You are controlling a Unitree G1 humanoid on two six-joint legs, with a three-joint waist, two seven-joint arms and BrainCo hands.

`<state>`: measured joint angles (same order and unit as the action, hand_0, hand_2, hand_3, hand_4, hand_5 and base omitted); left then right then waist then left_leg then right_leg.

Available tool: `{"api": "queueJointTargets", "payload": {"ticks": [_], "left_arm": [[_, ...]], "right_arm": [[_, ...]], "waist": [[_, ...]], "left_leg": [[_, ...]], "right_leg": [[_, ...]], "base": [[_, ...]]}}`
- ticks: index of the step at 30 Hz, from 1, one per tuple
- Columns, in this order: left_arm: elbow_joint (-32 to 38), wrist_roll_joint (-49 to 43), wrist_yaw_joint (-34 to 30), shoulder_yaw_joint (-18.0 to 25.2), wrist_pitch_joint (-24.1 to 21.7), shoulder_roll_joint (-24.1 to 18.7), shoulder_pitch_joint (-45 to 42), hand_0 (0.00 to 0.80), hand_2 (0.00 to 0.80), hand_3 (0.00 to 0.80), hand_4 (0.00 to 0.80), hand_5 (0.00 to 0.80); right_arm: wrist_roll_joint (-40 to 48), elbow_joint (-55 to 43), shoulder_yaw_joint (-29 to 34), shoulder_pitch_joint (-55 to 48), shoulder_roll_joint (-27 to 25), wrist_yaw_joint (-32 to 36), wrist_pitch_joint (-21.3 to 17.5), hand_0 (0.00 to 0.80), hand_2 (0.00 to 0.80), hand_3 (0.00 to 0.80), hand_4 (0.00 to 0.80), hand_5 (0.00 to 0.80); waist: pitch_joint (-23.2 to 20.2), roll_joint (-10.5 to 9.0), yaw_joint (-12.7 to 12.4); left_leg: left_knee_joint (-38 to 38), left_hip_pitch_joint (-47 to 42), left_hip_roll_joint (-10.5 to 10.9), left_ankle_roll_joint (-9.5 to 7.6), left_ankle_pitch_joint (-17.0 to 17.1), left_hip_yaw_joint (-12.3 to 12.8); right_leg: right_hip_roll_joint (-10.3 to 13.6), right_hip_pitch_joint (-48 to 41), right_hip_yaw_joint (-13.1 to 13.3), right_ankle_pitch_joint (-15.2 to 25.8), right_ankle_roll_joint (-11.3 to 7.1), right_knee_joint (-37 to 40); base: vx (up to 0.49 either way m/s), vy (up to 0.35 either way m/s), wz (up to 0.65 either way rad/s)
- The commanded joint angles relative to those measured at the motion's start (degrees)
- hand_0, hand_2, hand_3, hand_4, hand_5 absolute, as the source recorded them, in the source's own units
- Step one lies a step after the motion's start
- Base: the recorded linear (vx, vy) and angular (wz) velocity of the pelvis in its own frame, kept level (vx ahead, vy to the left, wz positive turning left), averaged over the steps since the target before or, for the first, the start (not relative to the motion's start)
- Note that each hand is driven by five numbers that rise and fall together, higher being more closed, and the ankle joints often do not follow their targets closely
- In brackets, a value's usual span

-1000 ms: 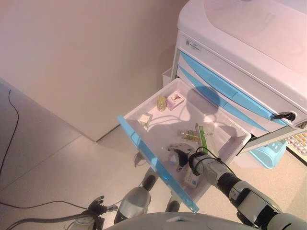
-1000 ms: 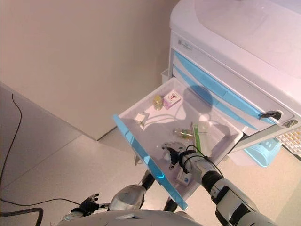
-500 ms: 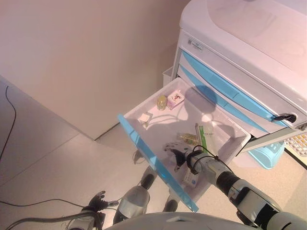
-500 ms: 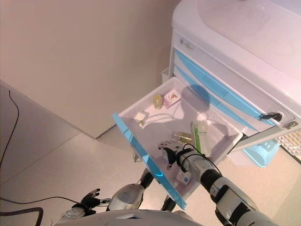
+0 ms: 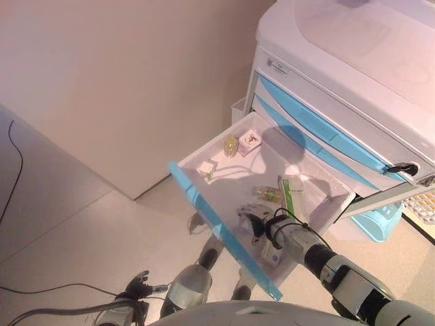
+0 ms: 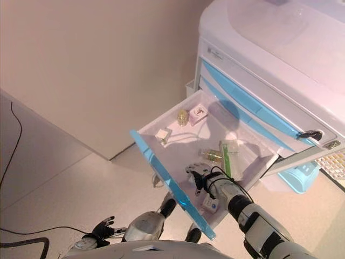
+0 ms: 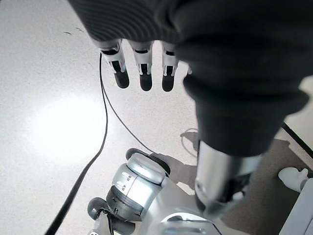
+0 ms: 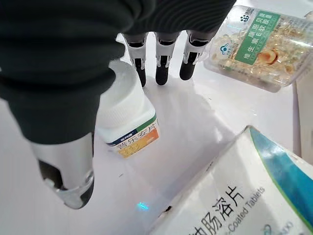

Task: Open the drawer and pick up the medicine

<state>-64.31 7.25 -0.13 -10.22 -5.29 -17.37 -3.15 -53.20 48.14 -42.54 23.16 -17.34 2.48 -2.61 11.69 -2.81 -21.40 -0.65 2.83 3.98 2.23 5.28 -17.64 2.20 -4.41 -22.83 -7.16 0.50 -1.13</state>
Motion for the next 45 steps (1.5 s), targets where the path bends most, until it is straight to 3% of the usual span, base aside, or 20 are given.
{"api": "queueJointTargets", "payload": {"ticks": [1, 7, 8, 10, 11, 13, 14, 34, 38, 45], "left_arm": [[-2.4, -0.9, 0.6, 0.5, -1.1, -1.0, 0.7, 0.0, 0.0, 0.0, 0.0, 0.0], [-2.4, -0.9, 0.6, 0.5, -1.2, -0.7, 0.4, 0.0, 0.0, 0.0, 0.0, 0.0], [-2.4, -1.0, 0.6, 0.5, -1.3, -0.6, 0.4, 0.0, 0.0, 0.0, 0.0, 0.0], [-2.4, -1.0, 0.8, 0.5, -1.1, -0.5, 0.5, 0.0, 0.0, 0.0, 0.0, 0.0], [-2.4, -0.9, 0.8, 0.4, -1.0, -0.5, 0.6, 0.0, 0.0, 0.0, 0.0, 0.0], [-2.5, -1.0, 0.9, 0.5, -0.9, -0.5, 0.6, 0.0, 0.0, 0.0, 0.0, 0.0], [-2.5, -1.0, 1.0, 0.5, -0.8, -0.4, 0.6, 0.0, 0.0, 0.0, 0.0, 0.0], [-2.4, -1.5, 1.1, 0.7, -0.5, -0.2, -0.2, 0.0, 0.0, 0.0, 0.0, 0.0], [-2.0, -1.7, 1.3, 1.9, 0.9, -0.5, -0.5, 0.0, 0.0, 0.0, 0.0, 0.0], [-3.5, -1.4, 0.4, 5.9, 2.9, -2.5, -0.5, 0.0, 0.0, 0.0, 0.0, 0.0]], "right_arm": [[-0.3, -0.9, -1.7, 0.2, -1.1, -1.2, 0.5, 0.0, 0.0, 0.0, 0.0, 0.0], [-0.1, -1.7, -1.3, -0.7, -1.4, -2.1, -0.9, 0.0, 0.0, 0.0, 0.0, 0.0], [-0.2, -1.8, -1.3, -0.8, -1.4, -2.2, -1.1, 0.075, 0.075, 0.075, 0.075, 0.075], [-0.2, -2.0, -1.3, -0.9, -1.4, -2.1, -1.2, 0.458, 0.458, 0.458, 0.458, 0.458], [-0.3, -2.0, -1.3, -0.9, -1.3, -2.0, -1.2, 0.536, 0.536, 0.536, 0.536, 0.536], [-0.4, -1.9, -1.4, -1.0, -1.2, -2.0, -1.3, 0.781, 0.781, 0.781, 0.781, 0.781], [-0.6, -1.8, -1.3, -1.1, -1.2, -2.0, -1.4, 0.8, 0.8, 0.8, 0.8, 0.8], [0.5, -3.5, -0.3, -1.7, -2.4, -4.1, -1.6, 0.8, 0.8, 0.8, 0.8, 0.8], [4.0, -13.3, 1.0, -1.5, -5.4, 0.5, -0.7, 0.8, 0.8, 0.8, 0.8, 0.8], [17.5, -38.7, 7.3, -1.9, -18.2, 17.5, 0.6, 0.8, 0.8, 0.8, 0.8, 0.8]], "waist": [[-1.4, -0.66, -0.8], [-1.9, -0.78, -0.4], [-1.9, -0.78, -0.4], [-2.0, -0.8, -0.3], [-2.0, -0.8, -0.3], [-2.0, -0.76, -0.3], [-2.0, -0.76, -0.3], [-3.0, -0.63, -0.1], [-3.1, -1.26, 0.9], [-3.8, -3.14, 5.0]], "left_leg": [[-1.1, -0.1, 3.9, -3.21, -3.9, -0.7], [-1.2, -0.4, 3.7, -3.2, -4.0, -0.4], [-1.3, -0.5, 3.7, -3.2, -4.0, -0.4], [-1.2, -0.4, 3.8, -3.23, -4.0, -0.4], [-1.2, -0.4, 3.8, -3.26, -4.0, -0.4], [-1.2, -0.5, 3.7, -3.26, -4.0, -0.4], [-1.2, -0.6, 3.7, -3.27, -4.0, -0.4], [-1.7, -1.4, 3.7, -3.32, -4.1, -0.6], [-1.7, -1.7, 3.5, -3.29, -4.2, 0.0], [-2.3, -3.1, 2.3, -3.59, -4.8, 3.9]], "right_leg": [[3.4, 1.7, 2.1, 4.1, -3.96, -1.0], [3.4, 1.6, 2.5, 4.2, -4.04, -0.9], [3.3, 1.6, 2.5, 4.2, -4.04, -0.8], [3.3, 1.6, 2.6, 4.2, -4.05, -0.9], [3.3, 1.6, 2.6, 4.2, -4.05, -0.9], [3.3, 1.5, 2.6, 4.2, -4.02, -0.9], [3.3, 1.5, 2.6, 4.2, -4.01, -0.9], [3.3, 0.8, 2.6, 4.4, -4.22, -0.3], [3.2, 0.9, 3.4, 4.8, -4.41, -0.4], [2.3, 1.2, 7.0, 5.5, -4.64, -0.3]], "base": [[0.0, 0.0, 0.0], [0.0, 0.0, 0.0], [0.0, 0.0, 0.0], [0.0, 0.0, 0.0], [0.0, 0.0, 0.0], [0.0, 0.0, 0.0], [0.0, 0.0, 0.0], [0.0, 0.0, 0.0], [0.0, 0.0, 0.0], [-0.004, -0.007, -0.21]]}}
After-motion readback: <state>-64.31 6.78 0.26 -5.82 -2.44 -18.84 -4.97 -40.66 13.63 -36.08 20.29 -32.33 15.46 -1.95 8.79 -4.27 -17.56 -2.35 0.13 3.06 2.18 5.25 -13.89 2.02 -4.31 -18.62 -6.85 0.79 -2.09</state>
